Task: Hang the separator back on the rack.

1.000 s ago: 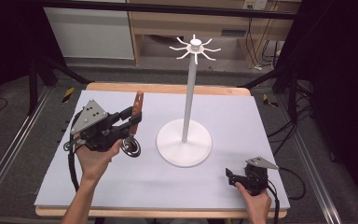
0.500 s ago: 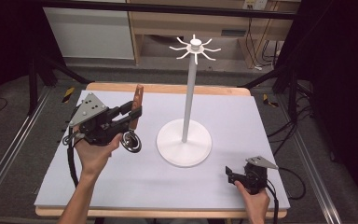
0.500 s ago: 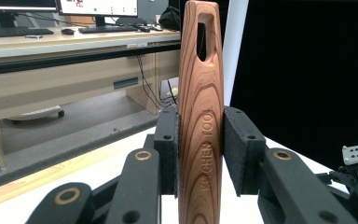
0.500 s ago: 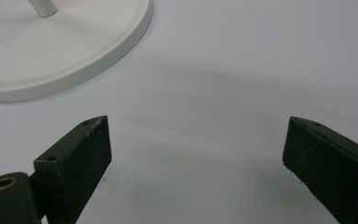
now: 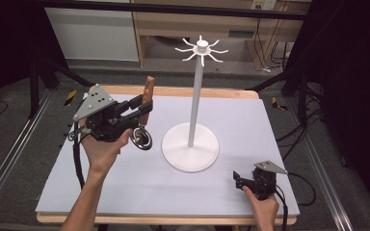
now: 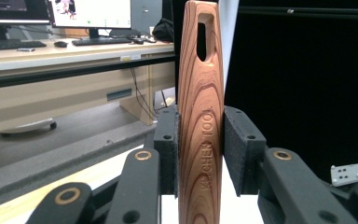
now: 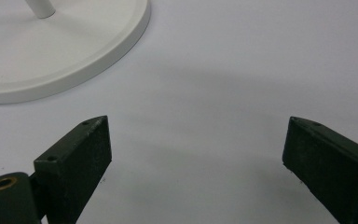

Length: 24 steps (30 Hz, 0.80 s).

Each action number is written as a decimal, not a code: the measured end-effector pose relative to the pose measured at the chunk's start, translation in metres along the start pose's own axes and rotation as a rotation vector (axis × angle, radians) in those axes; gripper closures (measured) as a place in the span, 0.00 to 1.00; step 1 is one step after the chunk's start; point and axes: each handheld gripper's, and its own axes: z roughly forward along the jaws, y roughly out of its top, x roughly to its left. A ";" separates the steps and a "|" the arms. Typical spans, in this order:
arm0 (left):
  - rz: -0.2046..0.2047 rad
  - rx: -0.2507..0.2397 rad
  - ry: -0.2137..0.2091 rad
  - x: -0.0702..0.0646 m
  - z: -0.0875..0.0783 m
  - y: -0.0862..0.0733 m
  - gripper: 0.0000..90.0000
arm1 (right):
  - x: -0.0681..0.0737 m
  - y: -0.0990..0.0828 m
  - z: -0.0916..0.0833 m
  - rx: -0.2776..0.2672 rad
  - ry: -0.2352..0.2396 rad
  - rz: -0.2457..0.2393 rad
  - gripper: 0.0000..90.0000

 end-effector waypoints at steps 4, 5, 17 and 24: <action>0.004 -0.010 -0.015 -0.005 0.006 0.006 0.75 | -0.001 0.000 0.000 0.000 -0.005 -0.015 0.09; 0.004 -0.010 -0.015 -0.005 0.006 0.006 0.75 | -0.001 0.000 0.000 0.000 -0.005 -0.015 0.09; 0.032 -0.010 -0.031 -0.015 0.022 0.021 0.75 | -0.001 0.001 0.000 0.000 -0.001 -0.008 0.09; 0.040 -0.007 -0.029 -0.016 0.027 0.032 0.75 | -0.002 0.001 0.000 0.000 -0.002 -0.010 0.10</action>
